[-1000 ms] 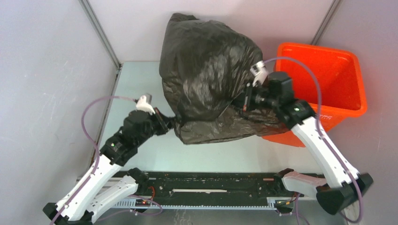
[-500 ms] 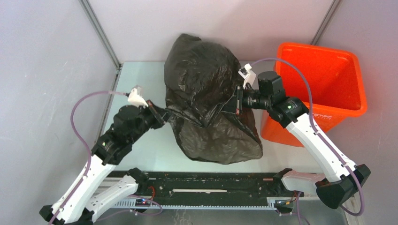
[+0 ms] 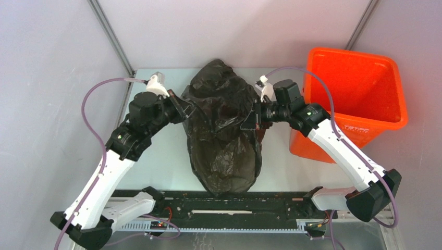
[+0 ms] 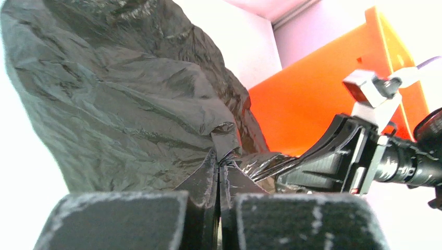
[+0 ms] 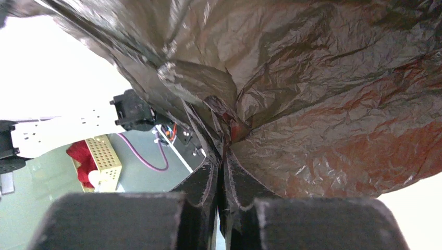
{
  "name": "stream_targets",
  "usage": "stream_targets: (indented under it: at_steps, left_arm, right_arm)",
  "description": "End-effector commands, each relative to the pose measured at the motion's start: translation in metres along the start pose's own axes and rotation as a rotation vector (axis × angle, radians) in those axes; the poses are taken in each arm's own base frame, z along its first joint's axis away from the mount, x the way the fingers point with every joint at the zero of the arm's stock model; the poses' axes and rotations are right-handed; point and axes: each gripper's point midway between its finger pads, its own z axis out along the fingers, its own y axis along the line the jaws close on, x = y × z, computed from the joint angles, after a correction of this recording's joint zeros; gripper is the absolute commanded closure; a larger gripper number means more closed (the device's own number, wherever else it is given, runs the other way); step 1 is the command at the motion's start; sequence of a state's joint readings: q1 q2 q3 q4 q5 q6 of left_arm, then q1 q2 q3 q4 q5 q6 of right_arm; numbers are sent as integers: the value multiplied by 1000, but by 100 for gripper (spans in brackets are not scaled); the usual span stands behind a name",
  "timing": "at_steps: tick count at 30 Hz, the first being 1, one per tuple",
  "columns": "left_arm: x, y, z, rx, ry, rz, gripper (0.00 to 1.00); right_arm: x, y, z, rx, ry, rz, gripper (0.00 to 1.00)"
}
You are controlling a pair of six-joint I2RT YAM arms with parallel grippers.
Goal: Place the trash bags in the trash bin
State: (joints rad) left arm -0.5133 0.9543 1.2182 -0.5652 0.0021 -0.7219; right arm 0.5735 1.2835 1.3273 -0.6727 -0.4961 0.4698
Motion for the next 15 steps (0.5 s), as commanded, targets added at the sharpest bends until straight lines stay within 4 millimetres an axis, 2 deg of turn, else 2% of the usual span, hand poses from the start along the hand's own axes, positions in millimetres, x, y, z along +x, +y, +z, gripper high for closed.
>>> stream_targets:
  at_steps: [1,5,7,8,11,13,15]
  left_arm:
    - [-29,7,-33,-33,-124,-4,100]
    - [-32,21,-45,-67,-162,-42,100]
    - [-36,25,-51,-79,-188,-53,100]
    - [-39,27,-55,-86,-205,-53,100]
    - [-51,32,-66,-123,-262,-49,100]
    - [-56,36,-70,-153,-287,-42,100]
    - [-58,40,-70,-173,-297,-34,100]
  right_arm:
    - [18,7,-1,16,28,-50,86]
    - [26,11,-3,35,32,-63,80]
    - [28,13,-9,43,24,-67,73]
    - [28,14,-12,46,19,-72,66]
    - [29,17,-27,53,-17,-129,35]
    - [27,22,-40,48,-54,-178,23]
    - [22,28,-57,35,-97,-215,14]
